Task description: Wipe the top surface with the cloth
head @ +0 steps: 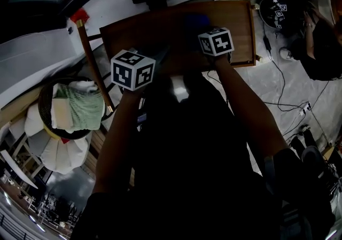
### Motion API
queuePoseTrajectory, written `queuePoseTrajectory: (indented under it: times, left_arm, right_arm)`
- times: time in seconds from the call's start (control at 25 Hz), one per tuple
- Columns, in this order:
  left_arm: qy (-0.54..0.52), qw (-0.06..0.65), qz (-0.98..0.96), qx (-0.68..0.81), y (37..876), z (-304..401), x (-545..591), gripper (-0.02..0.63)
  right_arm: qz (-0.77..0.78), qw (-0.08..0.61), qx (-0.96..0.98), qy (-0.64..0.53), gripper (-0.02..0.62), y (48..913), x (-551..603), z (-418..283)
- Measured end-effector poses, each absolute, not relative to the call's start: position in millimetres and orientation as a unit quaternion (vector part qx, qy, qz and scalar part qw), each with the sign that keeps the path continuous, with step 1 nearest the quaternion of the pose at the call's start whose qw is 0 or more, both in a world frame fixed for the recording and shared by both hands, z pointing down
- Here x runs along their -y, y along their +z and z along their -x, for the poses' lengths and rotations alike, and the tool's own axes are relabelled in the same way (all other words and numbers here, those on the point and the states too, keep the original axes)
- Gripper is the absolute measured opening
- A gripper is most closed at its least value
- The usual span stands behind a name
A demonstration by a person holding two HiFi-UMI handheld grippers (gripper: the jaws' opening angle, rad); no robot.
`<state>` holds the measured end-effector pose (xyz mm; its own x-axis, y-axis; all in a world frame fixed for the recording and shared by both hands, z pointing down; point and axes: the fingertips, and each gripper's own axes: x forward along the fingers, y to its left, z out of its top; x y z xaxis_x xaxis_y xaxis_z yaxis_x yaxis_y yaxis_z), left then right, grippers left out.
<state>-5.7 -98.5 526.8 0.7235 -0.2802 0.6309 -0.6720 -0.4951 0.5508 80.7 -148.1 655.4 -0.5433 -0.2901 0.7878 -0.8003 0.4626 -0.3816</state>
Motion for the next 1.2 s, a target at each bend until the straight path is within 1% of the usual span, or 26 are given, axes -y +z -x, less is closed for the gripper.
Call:
queuePoseTrajectory:
  times: [0.48, 0.72, 1.0, 1.2]
  left_arm:
    - [0.247, 0.403, -0.841, 0.264, 526.3, -58.2, 105.8, 0.008]
    - [0.243, 0.394, -0.848, 0.257, 519.9, -80.0, 114.5, 0.008]
    - [0.236, 0.389, -0.849, 0.268, 511.0, -76.7, 112.3, 0.008]
    - [0.225, 0.391, -0.844, 0.290, 504.3, -50.5, 109.9, 0.008]
  right_arm:
    - [-0.405, 0.330, 0.764, 0.378, 0.061, 650.2, 174.3, -200.1]
    - [-0.434, 0.340, 0.745, 0.375, 0.061, 646.6, 183.2, -247.0]
    - [-0.461, 0.348, 0.724, 0.377, 0.061, 641.8, 182.2, -278.2]
    - [-0.471, 0.349, 0.718, 0.375, 0.061, 638.2, 183.1, -278.7]
